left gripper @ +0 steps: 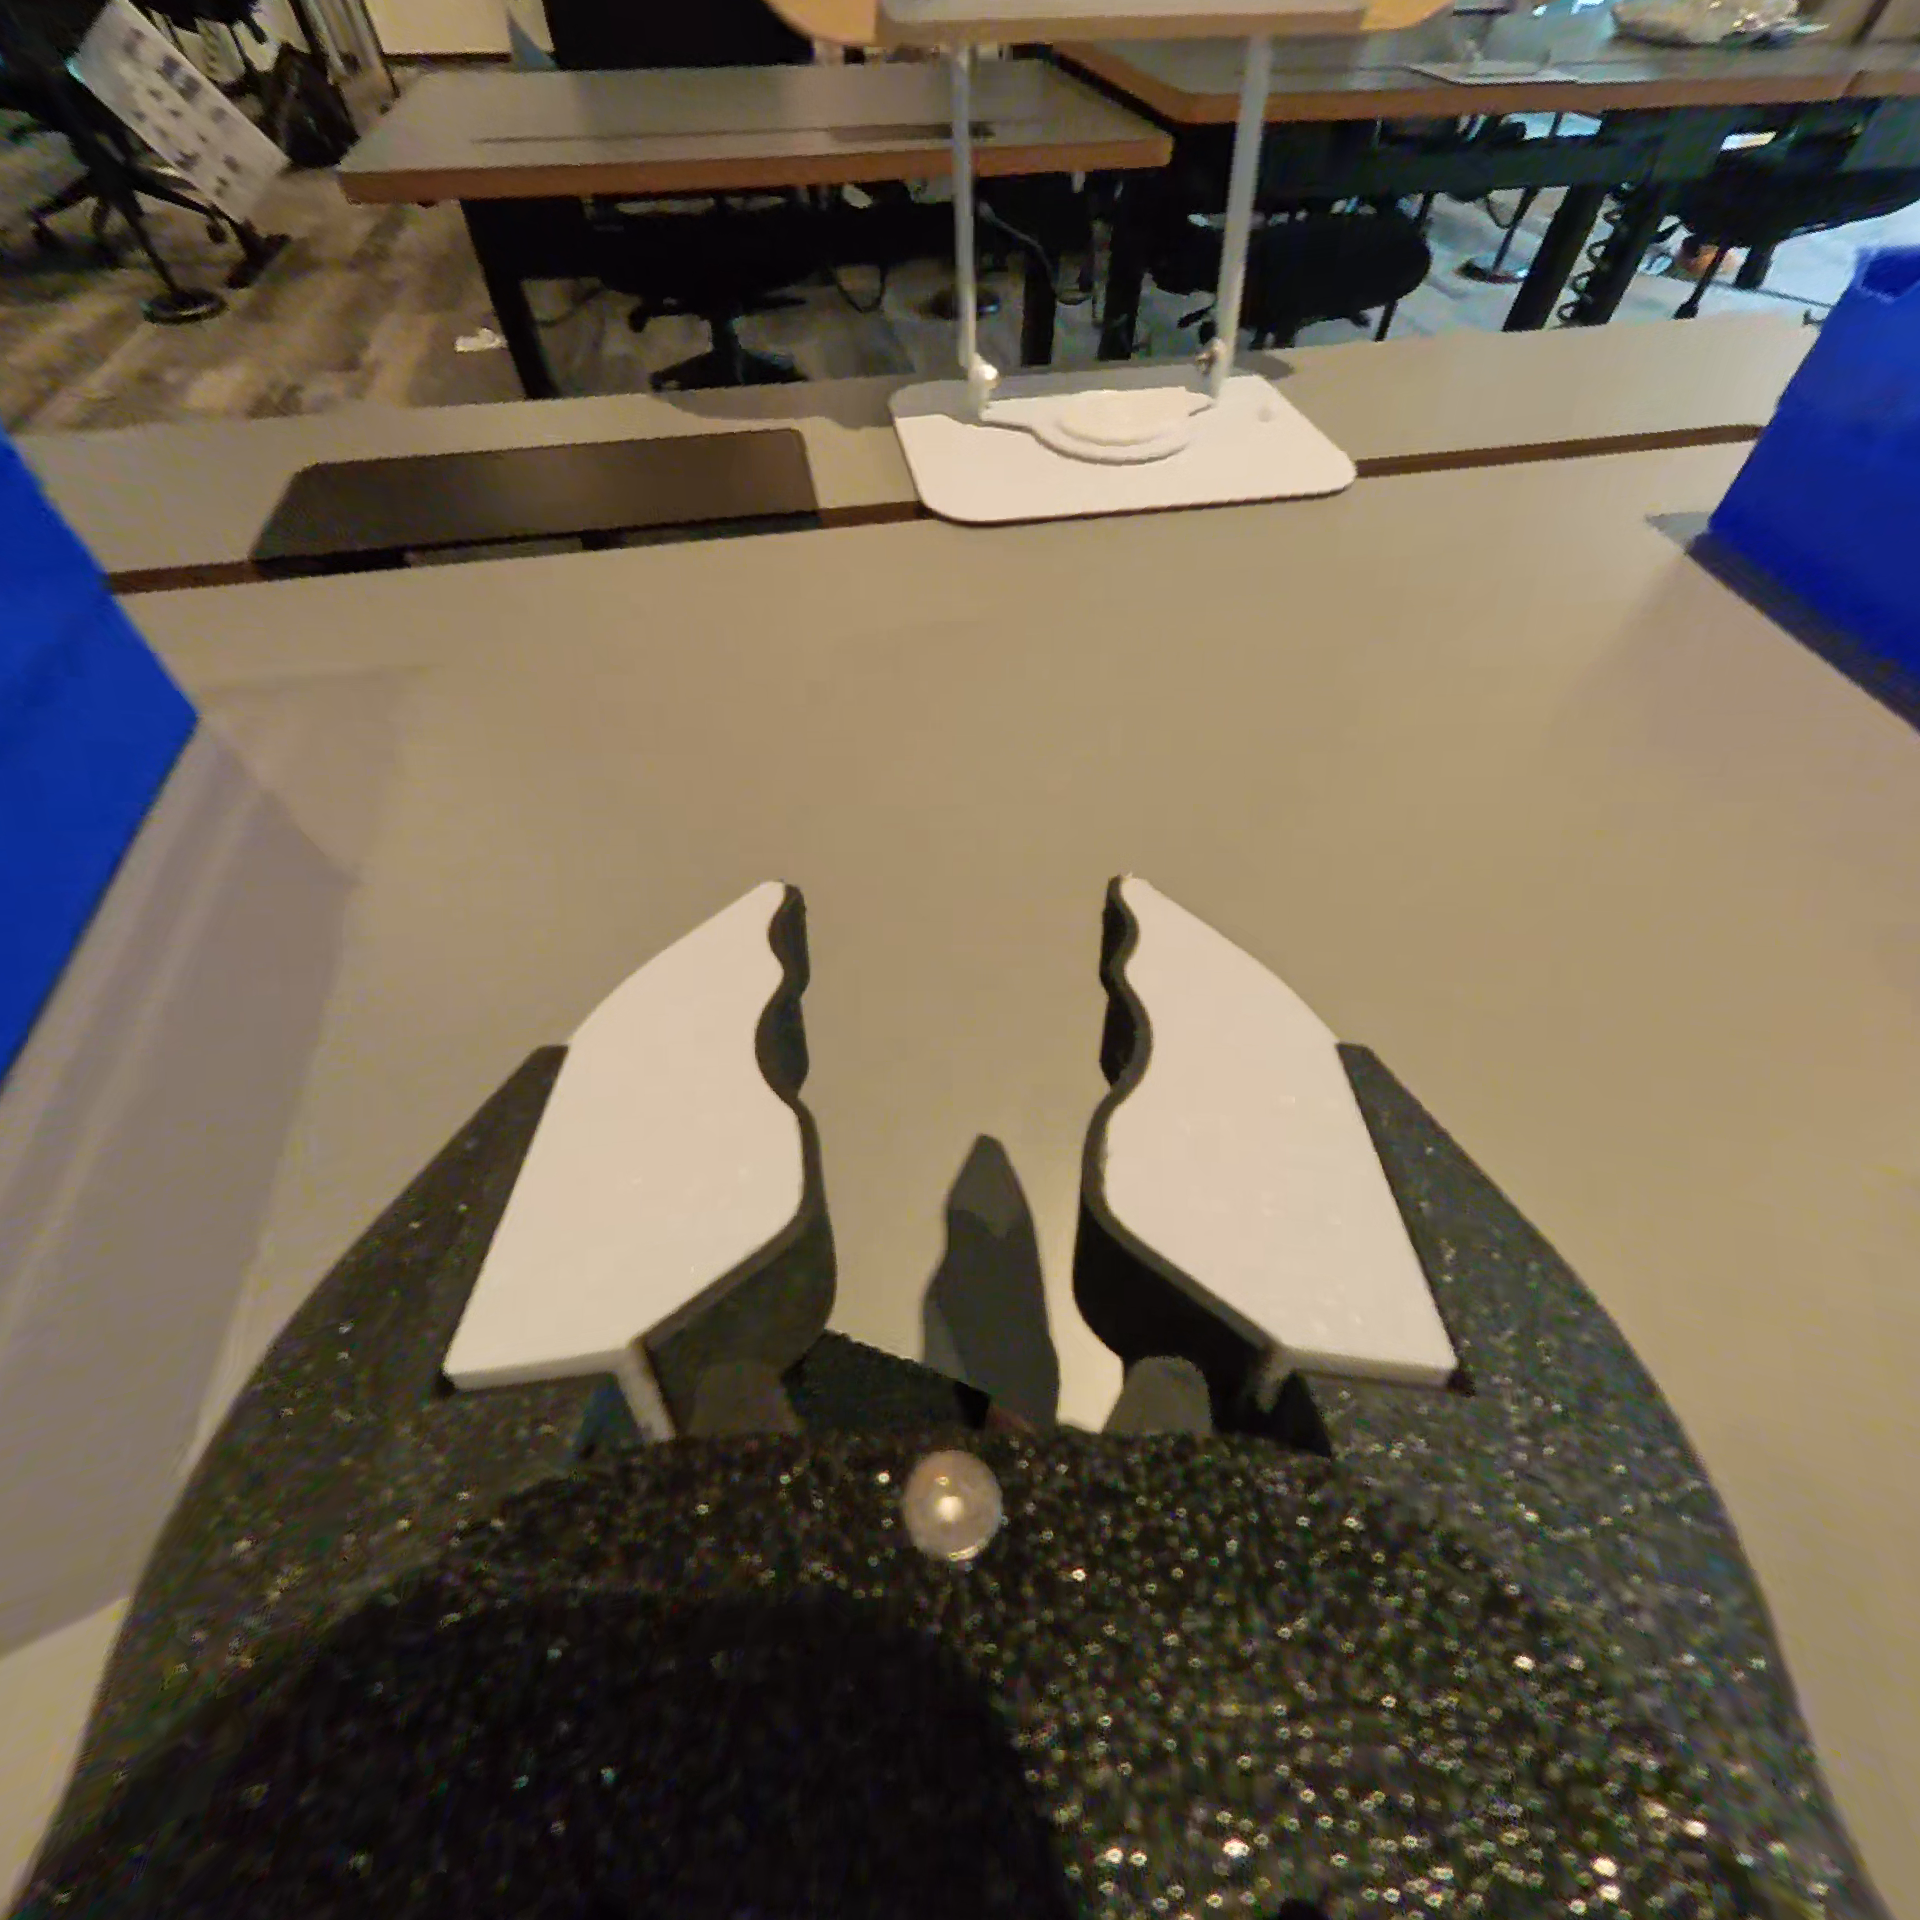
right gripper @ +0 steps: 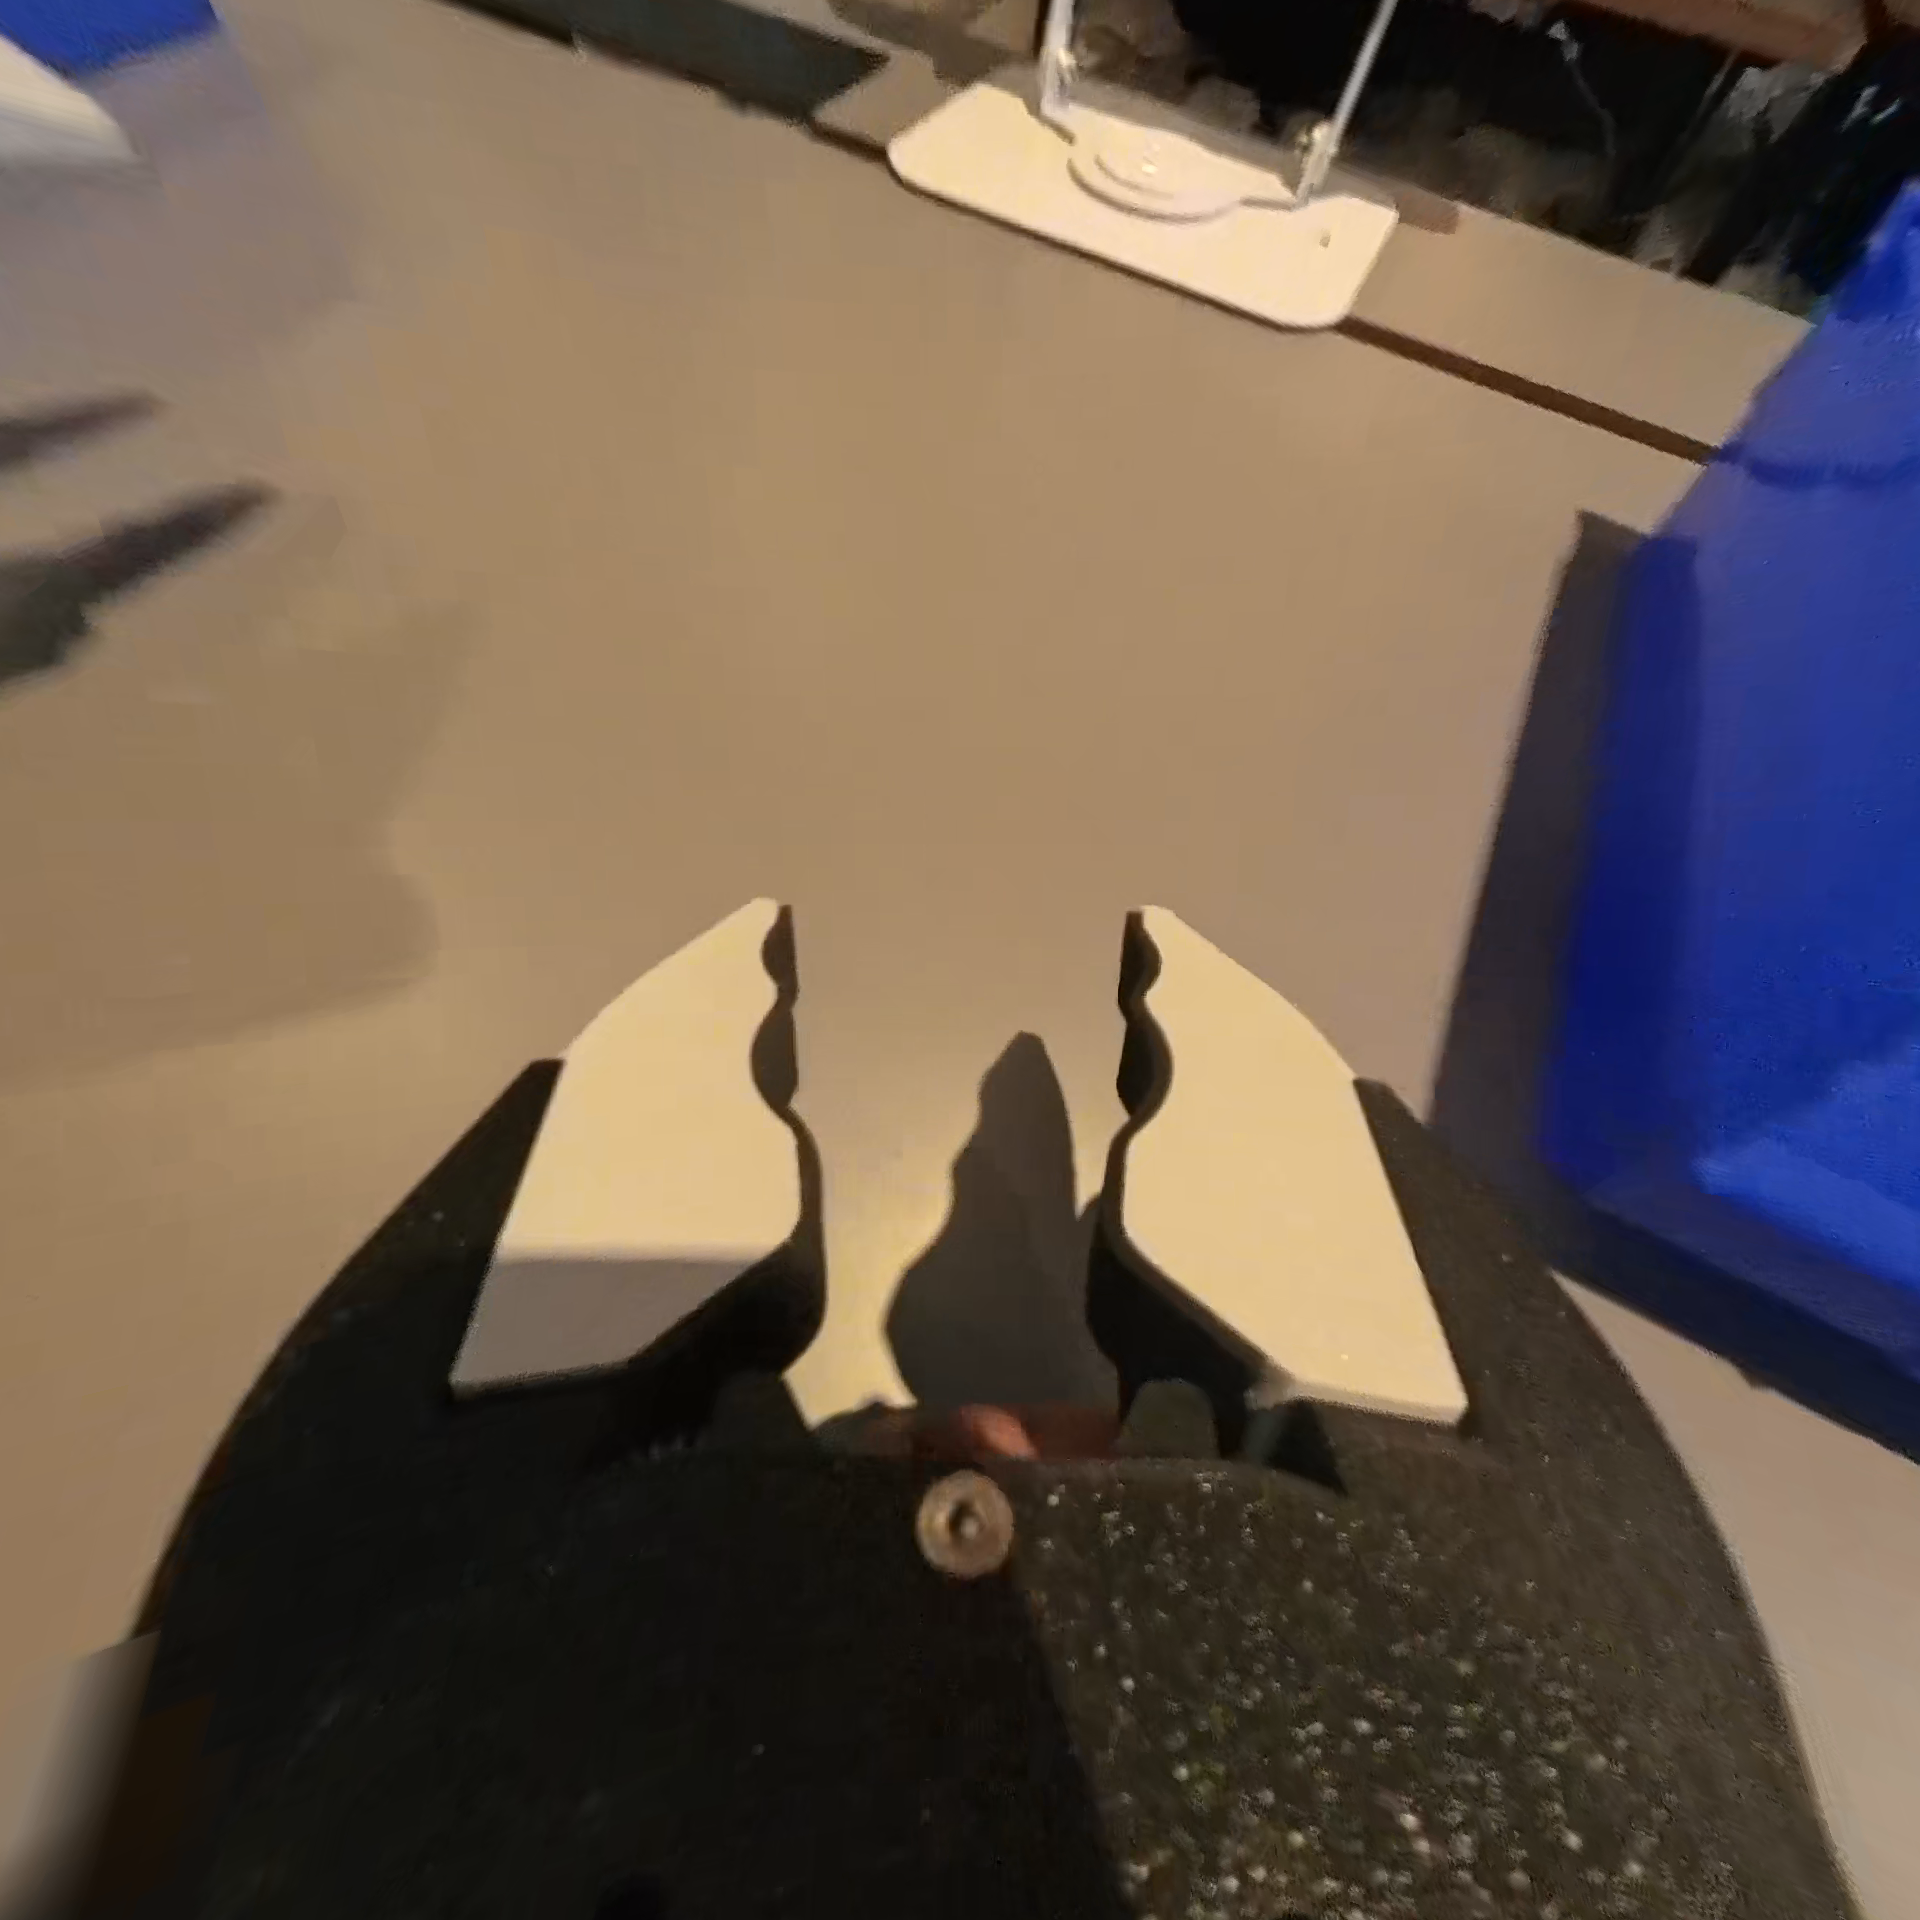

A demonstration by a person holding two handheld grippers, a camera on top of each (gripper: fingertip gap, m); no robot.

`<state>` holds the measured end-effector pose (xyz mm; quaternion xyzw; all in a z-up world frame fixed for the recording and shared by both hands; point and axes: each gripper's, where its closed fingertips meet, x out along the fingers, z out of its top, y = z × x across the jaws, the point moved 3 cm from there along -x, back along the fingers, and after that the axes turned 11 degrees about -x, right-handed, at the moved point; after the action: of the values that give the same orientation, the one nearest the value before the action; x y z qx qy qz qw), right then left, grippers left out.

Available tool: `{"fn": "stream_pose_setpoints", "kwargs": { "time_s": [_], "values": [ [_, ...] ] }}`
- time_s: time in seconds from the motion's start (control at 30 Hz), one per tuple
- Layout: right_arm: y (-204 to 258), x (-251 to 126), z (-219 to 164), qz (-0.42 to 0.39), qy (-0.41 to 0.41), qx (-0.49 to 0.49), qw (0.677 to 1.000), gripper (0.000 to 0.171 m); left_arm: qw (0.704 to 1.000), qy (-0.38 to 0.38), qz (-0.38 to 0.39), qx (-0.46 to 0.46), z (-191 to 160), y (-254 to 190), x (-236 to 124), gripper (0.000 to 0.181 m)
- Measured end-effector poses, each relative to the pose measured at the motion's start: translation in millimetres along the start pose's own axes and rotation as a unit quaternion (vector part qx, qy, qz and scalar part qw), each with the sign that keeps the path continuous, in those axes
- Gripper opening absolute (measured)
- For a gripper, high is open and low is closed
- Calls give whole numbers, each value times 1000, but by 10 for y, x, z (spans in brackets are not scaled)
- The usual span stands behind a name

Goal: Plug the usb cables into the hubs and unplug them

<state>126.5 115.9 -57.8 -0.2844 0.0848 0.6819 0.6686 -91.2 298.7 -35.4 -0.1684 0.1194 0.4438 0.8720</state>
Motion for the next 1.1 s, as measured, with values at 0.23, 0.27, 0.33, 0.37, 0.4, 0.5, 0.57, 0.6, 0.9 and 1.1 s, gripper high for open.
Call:
{"fn": "stream_pose_setpoints", "kwargs": {
  "time_s": [0.23, 0.27, 0.33, 0.37, 0.4, 0.5, 0.57, 0.6, 0.9, 1.1],
  "values": [
    [97, 547, 493, 16, -19, 50, 998, 62, 1000, 23, -7, -14, 15, -315, 355, 59],
    [90, 635, 535, 15, -17, 57, 998, 63, 1000, 25, -6, -14, 17, -346, 411, 59],
    [53, 803, 600, 7, -12, 70, 997, 64, 999, 31, -5, -14, 13, -402, 530, 61],
    [28, 879, 632, 1, -11, 75, 997, 64, 999, 35, -5, -14, 9, -428, 593, 63],
    [0, 950, 663, -5, -11, 79, 997, 65, 999, 39, -5, -14, 6, -452, 658, 64],
    [-69, 1144, 753, -15, -9, 88, 996, 67, 999, 49, -2, -12, 7, -510, 856, 69],
    [-93, 1284, 801, -9, -1, 94, 995, 67, 999, 53, 4, -8, 35, -537, 996, 71],
    [-115, 1355, 826, -8, 3, 96, 995, 68, 998, 56, 8, -7, 53, -548, 1069, 72],
    [-319, 1979, 850, 7, 36, 124, 992, 75, 996, 78, 34, -11, 109, -437, 1565, 76],
    [-327, 2028, 835, 34, 36, 138, 989, 78, 996, 86, 24, -28, 83, -402, 1560, 80]
  ]
}}
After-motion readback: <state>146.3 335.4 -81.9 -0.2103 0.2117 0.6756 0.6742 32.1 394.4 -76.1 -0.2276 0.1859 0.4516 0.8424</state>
